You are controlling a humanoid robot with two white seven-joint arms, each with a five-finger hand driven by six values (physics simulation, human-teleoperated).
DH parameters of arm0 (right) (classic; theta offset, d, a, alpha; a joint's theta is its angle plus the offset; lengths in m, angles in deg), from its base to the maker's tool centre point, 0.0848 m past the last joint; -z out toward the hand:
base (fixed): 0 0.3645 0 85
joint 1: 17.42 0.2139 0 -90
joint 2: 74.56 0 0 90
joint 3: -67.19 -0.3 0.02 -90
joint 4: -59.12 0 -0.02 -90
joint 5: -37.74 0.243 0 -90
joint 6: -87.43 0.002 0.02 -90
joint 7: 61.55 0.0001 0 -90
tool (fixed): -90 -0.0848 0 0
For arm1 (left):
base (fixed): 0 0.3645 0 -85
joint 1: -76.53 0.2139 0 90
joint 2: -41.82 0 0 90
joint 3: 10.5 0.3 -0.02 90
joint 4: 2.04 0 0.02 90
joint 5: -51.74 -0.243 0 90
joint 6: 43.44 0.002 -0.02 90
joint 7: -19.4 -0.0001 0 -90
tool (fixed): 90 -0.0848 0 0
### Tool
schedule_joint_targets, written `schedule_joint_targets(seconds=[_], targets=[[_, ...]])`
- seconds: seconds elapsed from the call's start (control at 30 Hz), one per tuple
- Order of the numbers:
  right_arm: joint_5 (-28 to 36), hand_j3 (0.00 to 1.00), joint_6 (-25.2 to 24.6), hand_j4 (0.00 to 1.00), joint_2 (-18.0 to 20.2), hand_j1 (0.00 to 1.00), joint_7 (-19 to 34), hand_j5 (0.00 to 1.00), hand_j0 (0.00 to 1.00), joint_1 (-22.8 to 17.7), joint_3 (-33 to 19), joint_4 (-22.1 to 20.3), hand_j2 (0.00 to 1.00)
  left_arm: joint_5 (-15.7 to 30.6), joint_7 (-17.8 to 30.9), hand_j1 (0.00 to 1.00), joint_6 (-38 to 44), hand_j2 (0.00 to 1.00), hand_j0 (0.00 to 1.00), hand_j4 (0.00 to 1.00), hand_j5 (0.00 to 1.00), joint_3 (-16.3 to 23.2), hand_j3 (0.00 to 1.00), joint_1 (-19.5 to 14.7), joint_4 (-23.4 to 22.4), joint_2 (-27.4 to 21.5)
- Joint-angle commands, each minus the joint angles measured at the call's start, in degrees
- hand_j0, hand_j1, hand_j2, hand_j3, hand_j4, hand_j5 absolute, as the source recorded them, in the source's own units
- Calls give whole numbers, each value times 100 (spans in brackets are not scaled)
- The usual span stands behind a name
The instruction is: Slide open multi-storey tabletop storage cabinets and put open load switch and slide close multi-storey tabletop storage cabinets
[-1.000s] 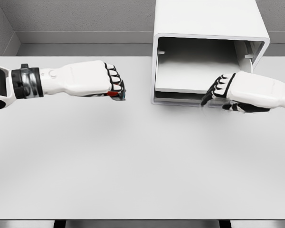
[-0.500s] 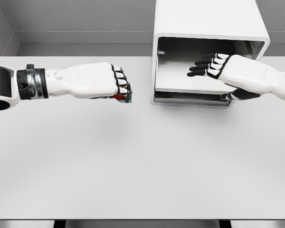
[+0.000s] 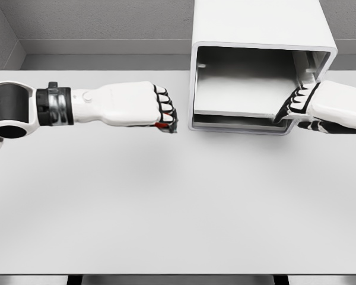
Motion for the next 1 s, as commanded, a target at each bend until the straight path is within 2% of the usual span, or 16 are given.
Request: schedule_joint_targets(seconds=[0.0, 0.03, 0.07, 0.3, 0.4, 0.5, 0.7, 0.97], targets=[[68, 57, -12, 57, 244, 57, 2, 57, 57, -26, -16, -11, 57, 35, 45, 52, 8, 52, 52, 52, 52, -6, 52, 0, 7, 122], [68, 58, -12, 58, 463, 58, -7, 58, 58, -97, 2, -11, 58, 35, 71, 52, 8, 52, 52, 52, 52, -6, 52, -9, 7, 166], [68, 58, -12, 58, 517, 58, 2, 58, 58, -149, 46, -11, 58, 44, 89, 52, 8, 52, 52, 52, 52, -6, 52, -9, 16, 175], [24, 58, -12, 58, 499, 58, 19, 58, 58, -756, 28, -2, 58, 35, 115, 52, 8, 52, 52, 52, 52, -6, 52, -105, 7, 315], [-258, 58, -12, 58, 438, 58, 19, 58, 58, -940, 28, 7, 58, 35, 141, 53, 8, 53, 53, 53, 53, -6, 53, -149, -10, 403], [-354, 58, -12, 58, 420, 58, 28, 58, 58, -958, 37, 16, 58, 35, 203, 53, 8, 53, 53, 53, 53, -6, 53, -202, -45, 500], [-486, 58, -12, 58, 104, 58, 46, 58, 58, -1002, 19, 60, 58, 26, 291, 53, 8, 53, 53, 53, 53, -6, 53, -316, -177, 693], [-548, 58, -12, 58, 68, 58, 46, 58, 58, -1002, 19, 77, 58, 26, 405, 53, 8, 53, 53, 53, 53, -6, 53, -448, -467, 983]])
